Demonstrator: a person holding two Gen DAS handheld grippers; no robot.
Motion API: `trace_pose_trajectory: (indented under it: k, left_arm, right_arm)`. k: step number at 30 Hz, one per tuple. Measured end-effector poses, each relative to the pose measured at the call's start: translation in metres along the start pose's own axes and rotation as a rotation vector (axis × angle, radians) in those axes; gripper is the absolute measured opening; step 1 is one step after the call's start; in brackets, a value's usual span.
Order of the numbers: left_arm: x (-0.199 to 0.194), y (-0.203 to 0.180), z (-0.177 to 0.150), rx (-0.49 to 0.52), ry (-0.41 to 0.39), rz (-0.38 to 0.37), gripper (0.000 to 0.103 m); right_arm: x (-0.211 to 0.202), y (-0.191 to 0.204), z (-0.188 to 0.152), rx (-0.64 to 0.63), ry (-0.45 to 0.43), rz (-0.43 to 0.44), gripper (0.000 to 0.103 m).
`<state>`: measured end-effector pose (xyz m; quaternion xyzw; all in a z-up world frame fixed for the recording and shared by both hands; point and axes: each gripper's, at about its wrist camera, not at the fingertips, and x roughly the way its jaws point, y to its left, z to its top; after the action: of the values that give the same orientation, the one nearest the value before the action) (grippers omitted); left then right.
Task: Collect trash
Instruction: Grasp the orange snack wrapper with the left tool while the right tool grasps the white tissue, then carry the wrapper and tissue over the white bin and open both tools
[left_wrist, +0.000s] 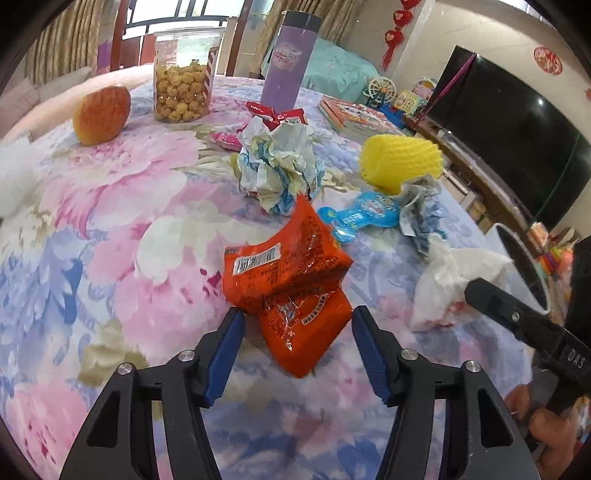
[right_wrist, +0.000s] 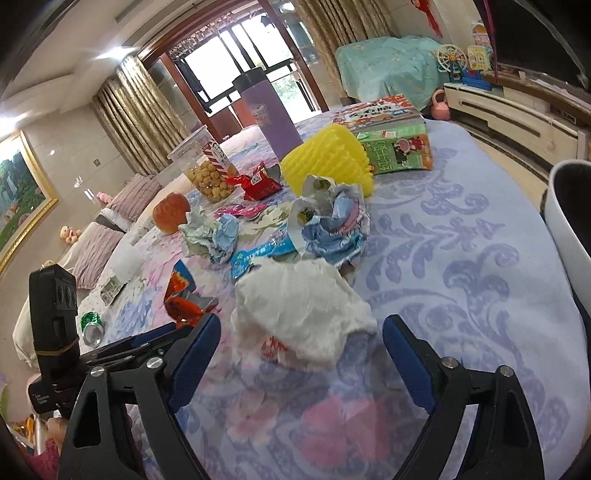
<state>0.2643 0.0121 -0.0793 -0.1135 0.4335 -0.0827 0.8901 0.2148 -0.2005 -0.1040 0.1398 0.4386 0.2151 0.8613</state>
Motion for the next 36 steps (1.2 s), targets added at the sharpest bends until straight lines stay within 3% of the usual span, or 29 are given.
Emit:
trace_pose_trajectory:
  k: [1,5,13,36]
  left_arm:
    - [0.003,-0.001,0.001,0.006,0.004,0.001,0.029]
    - [0.008,-0.006,0.002,0.031,0.007,0.008,0.017]
    - [0.001,-0.017,-0.003,0.06,-0.002,-0.009,0.009]
    - [-0.012,-0.099,-0.015,0.222,0.021,-0.152,0.008]
  right_arm:
    - [0.001,0.0,0.0,-0.007,-0.001,-0.003,0.065]
    - [0.003,-0.002,-0.001,-0.017,0.006,0.009,0.044]
    - [-0.014,-0.012,-0.007,0.002,-0.005,0.03,0.04]
    - [-0.094,-0.078,-0.023,0.129,-0.117,-0.054,0.04]
